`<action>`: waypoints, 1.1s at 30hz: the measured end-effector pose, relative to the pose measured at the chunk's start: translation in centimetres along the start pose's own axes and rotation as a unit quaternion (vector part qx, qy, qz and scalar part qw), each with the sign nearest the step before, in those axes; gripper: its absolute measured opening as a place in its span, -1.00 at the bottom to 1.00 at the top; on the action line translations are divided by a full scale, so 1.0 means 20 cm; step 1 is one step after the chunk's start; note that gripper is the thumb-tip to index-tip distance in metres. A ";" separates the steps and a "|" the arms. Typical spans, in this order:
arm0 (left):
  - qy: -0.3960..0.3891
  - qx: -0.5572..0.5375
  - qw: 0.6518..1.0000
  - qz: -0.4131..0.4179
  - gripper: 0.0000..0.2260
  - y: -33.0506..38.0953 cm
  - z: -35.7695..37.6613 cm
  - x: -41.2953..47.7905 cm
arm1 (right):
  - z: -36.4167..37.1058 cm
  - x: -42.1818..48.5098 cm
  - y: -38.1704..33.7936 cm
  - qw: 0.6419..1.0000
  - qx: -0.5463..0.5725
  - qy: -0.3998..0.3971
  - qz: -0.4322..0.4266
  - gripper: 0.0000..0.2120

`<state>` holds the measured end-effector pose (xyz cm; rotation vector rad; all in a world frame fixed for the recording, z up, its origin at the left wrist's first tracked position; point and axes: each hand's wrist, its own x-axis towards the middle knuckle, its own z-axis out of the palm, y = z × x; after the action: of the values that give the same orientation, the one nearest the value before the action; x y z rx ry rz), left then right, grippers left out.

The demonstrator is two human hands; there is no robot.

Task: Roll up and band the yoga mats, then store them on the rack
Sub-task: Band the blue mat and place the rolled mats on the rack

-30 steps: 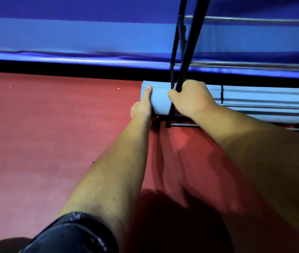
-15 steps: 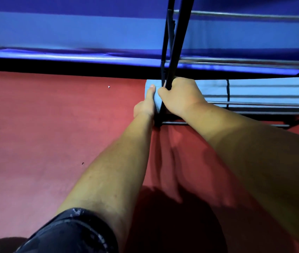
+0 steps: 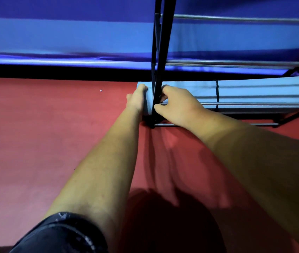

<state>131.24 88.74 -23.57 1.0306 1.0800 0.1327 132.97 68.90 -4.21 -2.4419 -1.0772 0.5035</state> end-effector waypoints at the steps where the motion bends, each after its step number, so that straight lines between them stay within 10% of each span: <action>1: 0.038 0.010 0.999 0.008 -0.16 0.04 0.03 -0.06 | 0.00 -0.01 0.02 1.000 0.009 0.008 -0.006 -0.74; 4: 0.069 0.046 0.996 0.032 0.01 0.14 0.09 -0.37 | 0.02 -0.02 0.05 0.999 0.041 0.020 -0.018 -0.77; 21: 0.106 0.036 0.992 0.061 -0.49 0.18 0.12 -0.37 | 0.03 0.05 0.04 0.999 0.020 0.041 -0.002 -0.77; 33: 0.100 0.013 0.994 0.037 -0.20 0.05 0.07 -0.18 | -0.04 -0.10 0.10 0.995 0.094 0.012 0.027 -0.73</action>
<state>130.89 86.34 -20.32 1.0975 1.2279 0.2868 133.33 65.99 -4.35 -2.3096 -0.9129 0.5641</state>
